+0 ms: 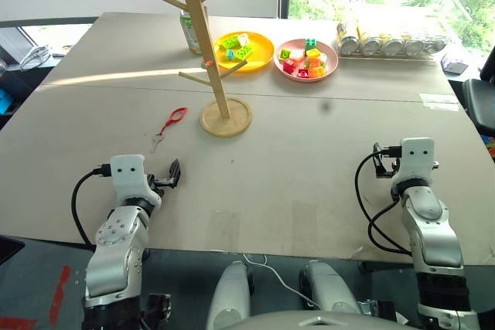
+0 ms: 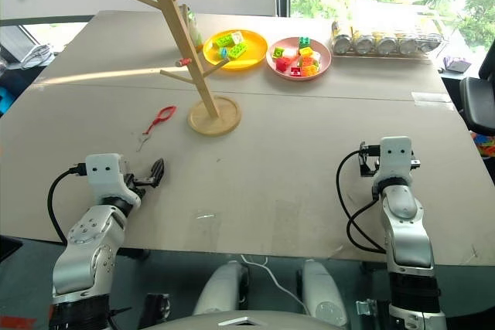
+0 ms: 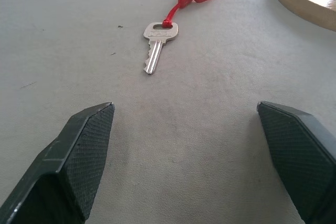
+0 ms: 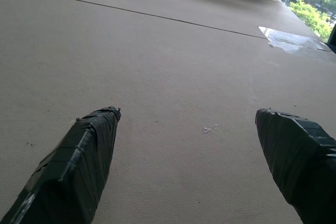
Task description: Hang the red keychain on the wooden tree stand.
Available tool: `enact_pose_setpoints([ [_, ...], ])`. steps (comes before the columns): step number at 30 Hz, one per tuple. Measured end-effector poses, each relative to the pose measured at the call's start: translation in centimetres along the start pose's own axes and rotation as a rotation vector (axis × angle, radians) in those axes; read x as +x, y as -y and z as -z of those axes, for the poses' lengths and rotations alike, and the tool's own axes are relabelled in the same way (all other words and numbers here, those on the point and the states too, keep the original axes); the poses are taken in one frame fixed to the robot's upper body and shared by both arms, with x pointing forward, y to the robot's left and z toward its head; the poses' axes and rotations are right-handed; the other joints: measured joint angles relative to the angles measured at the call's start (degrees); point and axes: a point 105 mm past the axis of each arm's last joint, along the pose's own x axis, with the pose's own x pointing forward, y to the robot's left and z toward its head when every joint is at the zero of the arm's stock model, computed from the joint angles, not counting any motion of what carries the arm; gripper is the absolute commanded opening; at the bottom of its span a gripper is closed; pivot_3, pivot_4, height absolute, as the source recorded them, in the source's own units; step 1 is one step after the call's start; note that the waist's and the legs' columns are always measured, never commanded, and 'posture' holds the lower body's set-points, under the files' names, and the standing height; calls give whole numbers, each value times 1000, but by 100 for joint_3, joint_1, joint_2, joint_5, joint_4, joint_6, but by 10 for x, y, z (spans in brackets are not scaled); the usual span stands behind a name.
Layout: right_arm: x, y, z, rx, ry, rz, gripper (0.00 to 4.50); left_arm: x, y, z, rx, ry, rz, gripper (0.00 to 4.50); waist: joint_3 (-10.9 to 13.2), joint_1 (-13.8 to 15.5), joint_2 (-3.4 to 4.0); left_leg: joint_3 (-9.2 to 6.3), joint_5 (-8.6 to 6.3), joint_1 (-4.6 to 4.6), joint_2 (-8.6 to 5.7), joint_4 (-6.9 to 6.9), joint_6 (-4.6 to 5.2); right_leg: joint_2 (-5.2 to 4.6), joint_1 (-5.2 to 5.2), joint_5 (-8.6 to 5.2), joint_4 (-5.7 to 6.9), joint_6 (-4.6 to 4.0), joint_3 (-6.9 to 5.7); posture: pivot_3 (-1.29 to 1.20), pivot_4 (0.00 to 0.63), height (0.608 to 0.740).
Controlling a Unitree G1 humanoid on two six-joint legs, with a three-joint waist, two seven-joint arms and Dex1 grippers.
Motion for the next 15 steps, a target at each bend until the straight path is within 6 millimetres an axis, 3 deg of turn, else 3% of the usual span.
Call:
enact_pose_setpoints([
  [6, -1, -10, -13, -14, 33, -83, 4424, 0, -14, -9, -43, -3, 13, 4500, 3, -11, -3, -3, 0, -4, 2, 0, 0, 3, -3, 0, 1, 0, -2, 0, 150, 740],
  [8, -1, -18, -27, -15, 66, -160, 4424, 2, -24, -25, -28, 24, 28, 4500, 6, -1, -6, -6, 0, -6, 2, 0, 0, 3, -3, 0, 1, 0, -6, 0, 150, 740],
  [12, -6, -54, -67, -34, 133, -500, 4424, 23, -45, -80, 81, 59, 151, 4500, 7, 6, -9, -6, 0, -4, 1, 0, 0, 2, 0, -1, -10, 0, -9, 0, 150, 740],
  [15, -13, -72, -75, -5, 119, -674, 4424, 32, -42, -82, 97, -4, 259, 4500, 8, 4, -8, -6, 0, -11, 1, -6, 0, 1, -1, 0, -20, 0, -10, 0, 150, 740],
])
